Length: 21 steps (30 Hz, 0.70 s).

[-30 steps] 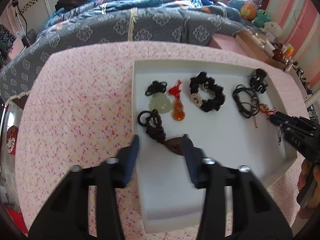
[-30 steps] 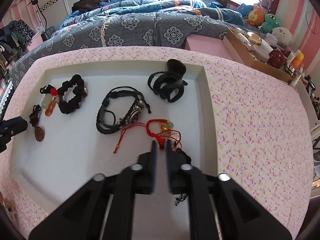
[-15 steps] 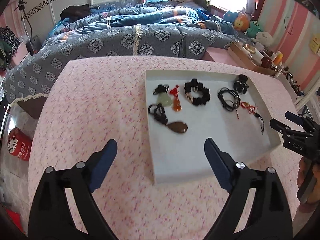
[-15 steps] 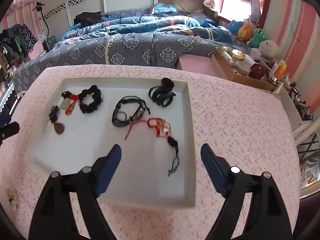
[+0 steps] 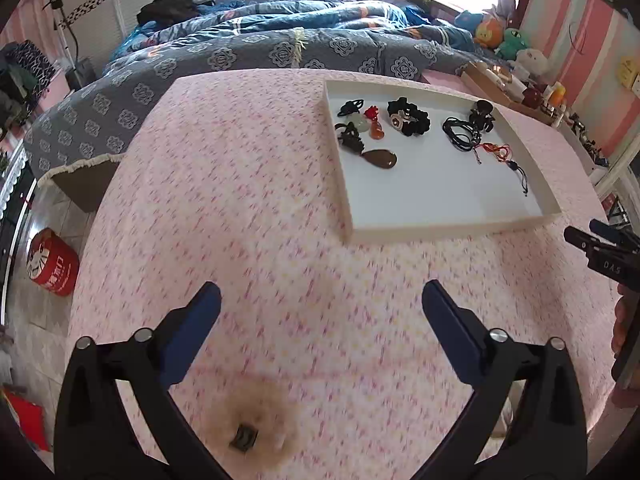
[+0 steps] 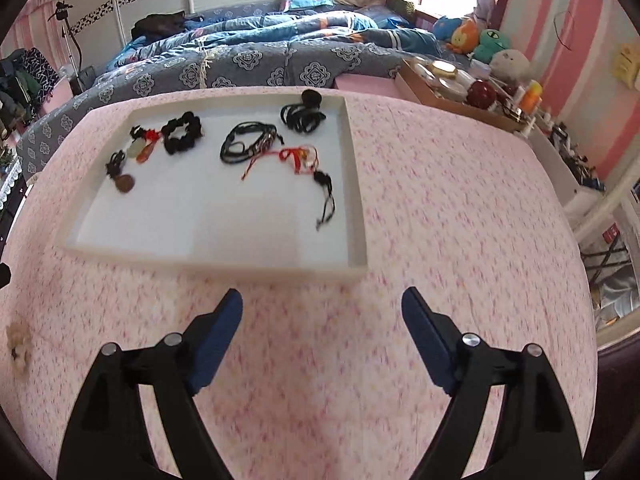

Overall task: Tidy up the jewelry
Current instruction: 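Move the left gripper to the cream scrunchie while the right approaches the white-strap watch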

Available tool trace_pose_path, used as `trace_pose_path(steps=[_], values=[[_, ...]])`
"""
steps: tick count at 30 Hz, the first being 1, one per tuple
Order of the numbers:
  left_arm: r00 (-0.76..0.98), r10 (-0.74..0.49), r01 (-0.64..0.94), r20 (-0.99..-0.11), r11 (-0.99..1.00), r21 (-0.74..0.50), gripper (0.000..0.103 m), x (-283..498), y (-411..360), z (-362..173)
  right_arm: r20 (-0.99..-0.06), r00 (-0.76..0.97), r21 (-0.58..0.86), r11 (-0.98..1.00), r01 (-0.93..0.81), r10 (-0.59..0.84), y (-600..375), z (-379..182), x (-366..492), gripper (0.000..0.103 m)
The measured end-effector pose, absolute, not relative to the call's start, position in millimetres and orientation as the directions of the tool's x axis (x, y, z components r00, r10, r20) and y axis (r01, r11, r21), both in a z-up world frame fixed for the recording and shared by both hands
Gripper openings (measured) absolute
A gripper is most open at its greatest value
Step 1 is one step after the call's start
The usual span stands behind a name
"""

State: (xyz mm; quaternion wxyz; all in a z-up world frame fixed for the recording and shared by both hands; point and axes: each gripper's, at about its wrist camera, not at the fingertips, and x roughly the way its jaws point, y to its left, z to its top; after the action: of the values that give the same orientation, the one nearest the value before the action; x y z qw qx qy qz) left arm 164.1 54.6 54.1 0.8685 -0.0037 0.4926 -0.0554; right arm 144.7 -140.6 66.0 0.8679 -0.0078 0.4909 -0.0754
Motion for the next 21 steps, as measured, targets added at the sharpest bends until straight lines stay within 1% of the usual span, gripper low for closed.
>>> trace_pose_path(steps=[3,6,10,19,21], values=[[0.526,-0.105,0.091,-0.844,0.994,-0.067,0.100,143,62,59,-0.846,0.516,-0.080,0.989,0.125,-0.134,-138,69,124,0.082],[0.546,-0.087,0.089,-0.833,0.995,-0.046,0.100,124,66,63,-0.841,0.522,-0.095,0.988,0.119,-0.144,-133,70,104,0.083],[0.537,-0.071,0.075,-0.840,0.997,-0.036,0.100,102,72,58,-0.838,0.524,-0.103,0.987,0.124,-0.153,-128,71,84,0.083],[0.565,-0.078,0.063,-0.822,0.997,-0.051,0.100,65,94,54,-0.842,0.528,-0.066,0.993,0.099,-0.109,-115,68,47,0.083],[0.566,-0.059,0.052,-0.822,0.998,-0.035,0.100,59,99,52,-0.840,0.535,-0.058,0.994,0.088,-0.096,-111,70,41,0.090]])
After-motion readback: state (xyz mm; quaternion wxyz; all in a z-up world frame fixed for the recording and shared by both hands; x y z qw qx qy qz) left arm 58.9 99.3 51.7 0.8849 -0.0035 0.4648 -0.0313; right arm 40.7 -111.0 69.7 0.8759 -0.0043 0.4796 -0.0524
